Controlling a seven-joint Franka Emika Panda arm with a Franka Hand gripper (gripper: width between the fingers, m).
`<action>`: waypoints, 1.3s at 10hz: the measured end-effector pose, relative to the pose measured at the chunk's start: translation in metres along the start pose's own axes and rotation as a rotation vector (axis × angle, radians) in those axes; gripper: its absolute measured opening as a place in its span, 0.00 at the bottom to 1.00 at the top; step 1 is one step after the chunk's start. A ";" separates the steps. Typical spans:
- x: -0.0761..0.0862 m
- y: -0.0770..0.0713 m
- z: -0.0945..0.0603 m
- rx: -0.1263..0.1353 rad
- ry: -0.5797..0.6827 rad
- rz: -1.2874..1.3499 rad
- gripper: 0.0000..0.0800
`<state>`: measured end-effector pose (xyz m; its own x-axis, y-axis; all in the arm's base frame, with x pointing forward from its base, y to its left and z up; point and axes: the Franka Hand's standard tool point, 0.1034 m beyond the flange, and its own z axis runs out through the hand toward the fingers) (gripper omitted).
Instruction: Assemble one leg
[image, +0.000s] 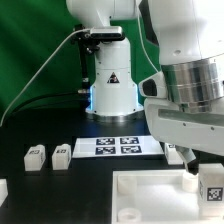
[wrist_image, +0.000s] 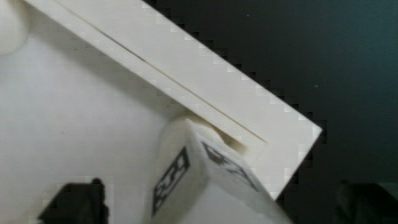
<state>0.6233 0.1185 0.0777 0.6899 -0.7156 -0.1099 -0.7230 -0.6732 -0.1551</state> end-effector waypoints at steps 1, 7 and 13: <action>0.000 0.000 0.000 -0.002 0.001 -0.098 0.81; 0.004 0.003 -0.001 -0.056 0.011 -0.592 0.70; 0.006 0.004 -0.001 -0.040 0.018 -0.008 0.37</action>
Offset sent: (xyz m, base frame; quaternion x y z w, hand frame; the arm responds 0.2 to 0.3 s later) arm 0.0086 -0.0059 0.0009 -0.0420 0.0052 -0.4282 0.9027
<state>0.6245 0.1117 0.0778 0.6952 -0.7131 -0.0908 -0.7185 -0.6857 -0.1163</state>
